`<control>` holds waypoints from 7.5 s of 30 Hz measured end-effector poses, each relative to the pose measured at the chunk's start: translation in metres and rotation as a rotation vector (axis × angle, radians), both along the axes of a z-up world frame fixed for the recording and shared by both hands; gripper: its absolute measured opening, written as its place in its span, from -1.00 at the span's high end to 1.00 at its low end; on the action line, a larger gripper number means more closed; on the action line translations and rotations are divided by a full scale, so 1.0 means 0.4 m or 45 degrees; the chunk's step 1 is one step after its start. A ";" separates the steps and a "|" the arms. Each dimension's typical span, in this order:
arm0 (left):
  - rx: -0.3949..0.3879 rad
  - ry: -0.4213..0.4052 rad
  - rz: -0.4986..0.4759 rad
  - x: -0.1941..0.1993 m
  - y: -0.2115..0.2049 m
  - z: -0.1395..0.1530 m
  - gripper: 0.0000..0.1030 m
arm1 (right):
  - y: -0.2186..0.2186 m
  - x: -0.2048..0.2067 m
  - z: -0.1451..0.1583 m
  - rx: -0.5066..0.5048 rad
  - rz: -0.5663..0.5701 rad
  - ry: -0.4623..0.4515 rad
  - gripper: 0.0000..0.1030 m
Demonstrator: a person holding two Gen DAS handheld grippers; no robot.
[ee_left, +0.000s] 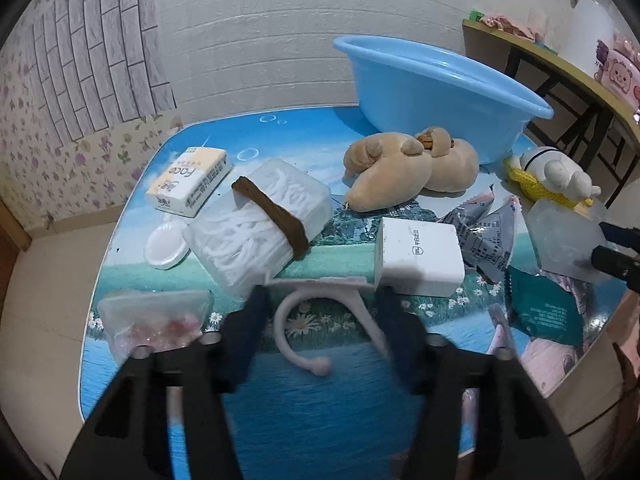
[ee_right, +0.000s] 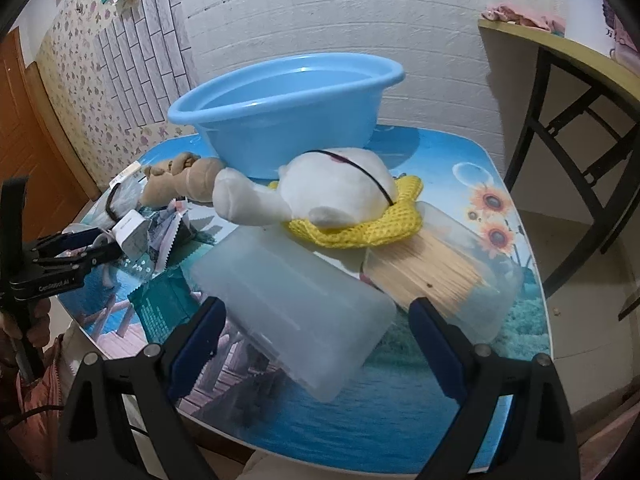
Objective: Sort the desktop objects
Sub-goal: 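Move both tools back over the table toward the remaining items, then grasp the white hook with the left tool while the right tool grasps the clear box, then carry the hook and clear box into the blue basin and release, then move both tools back over the table toward the pink bag and teal packet, then grasp the bag of pink items with the left tool while the right tool grasps the teal packet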
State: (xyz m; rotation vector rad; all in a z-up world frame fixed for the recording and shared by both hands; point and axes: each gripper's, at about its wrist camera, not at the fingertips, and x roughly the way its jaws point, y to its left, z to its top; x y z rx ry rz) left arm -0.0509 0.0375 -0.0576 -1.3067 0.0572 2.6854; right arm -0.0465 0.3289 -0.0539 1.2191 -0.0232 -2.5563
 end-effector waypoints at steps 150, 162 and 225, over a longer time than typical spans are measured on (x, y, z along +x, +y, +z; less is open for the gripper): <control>0.024 0.176 -0.184 -0.229 0.223 0.215 -0.58 | -0.084 -0.178 0.172 -0.091 0.110 0.367 -0.21; 0.032 0.127 -0.118 -0.142 0.149 0.186 -0.80 | -0.080 -0.106 0.156 -0.055 0.086 0.315 -0.21; 0.000 0.036 0.064 0.068 -0.149 -0.002 0.21 | -0.269 0.052 -0.022 0.197 0.286 0.068 -0.24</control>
